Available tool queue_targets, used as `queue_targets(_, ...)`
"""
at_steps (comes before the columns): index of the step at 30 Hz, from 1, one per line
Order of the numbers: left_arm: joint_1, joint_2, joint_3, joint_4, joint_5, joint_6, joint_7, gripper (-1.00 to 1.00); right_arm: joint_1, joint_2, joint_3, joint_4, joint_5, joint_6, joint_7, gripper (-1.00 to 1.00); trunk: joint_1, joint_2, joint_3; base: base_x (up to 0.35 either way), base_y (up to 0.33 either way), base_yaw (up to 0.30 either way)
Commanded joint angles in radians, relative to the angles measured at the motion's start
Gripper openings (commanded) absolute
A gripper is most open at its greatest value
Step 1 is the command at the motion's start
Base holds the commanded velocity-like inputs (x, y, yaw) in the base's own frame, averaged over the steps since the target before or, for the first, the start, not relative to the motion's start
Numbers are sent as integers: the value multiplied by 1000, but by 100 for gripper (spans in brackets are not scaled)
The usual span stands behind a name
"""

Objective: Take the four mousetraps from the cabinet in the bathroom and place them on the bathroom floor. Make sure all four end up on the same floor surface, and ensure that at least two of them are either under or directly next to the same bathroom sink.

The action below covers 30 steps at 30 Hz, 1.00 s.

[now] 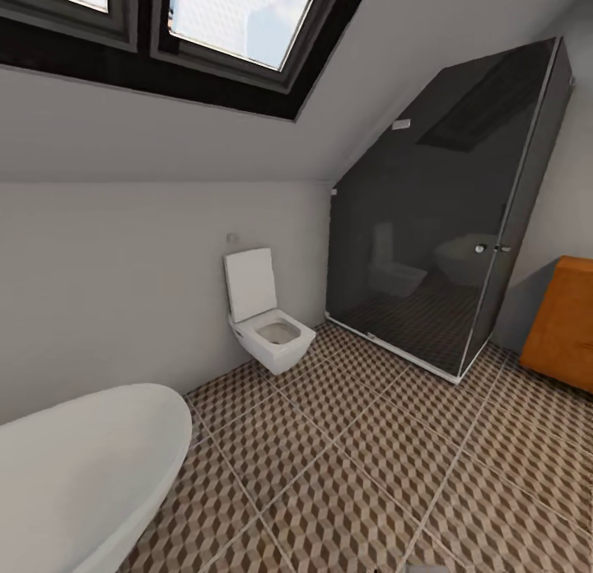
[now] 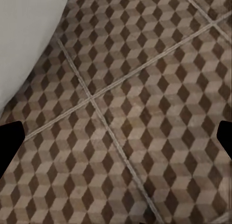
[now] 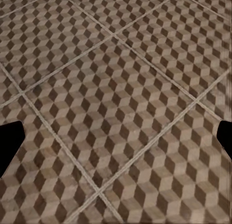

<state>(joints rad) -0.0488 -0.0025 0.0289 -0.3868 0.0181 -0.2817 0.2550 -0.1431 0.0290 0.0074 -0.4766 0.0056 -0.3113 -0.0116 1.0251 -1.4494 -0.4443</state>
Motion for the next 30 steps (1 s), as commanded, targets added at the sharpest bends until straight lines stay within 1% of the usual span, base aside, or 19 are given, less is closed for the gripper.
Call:
queue_targets(1,0,0,2,0,2,-4,0,100,-1,0,1,1,0,-3,-1,100,0,-1,-1,0,0,-293)
queue_targets(30,0,-4,2,11,2,-4,0,100,-1,2,1,1,0,-3,-1,100,0,-1,-1,0,0,-293)
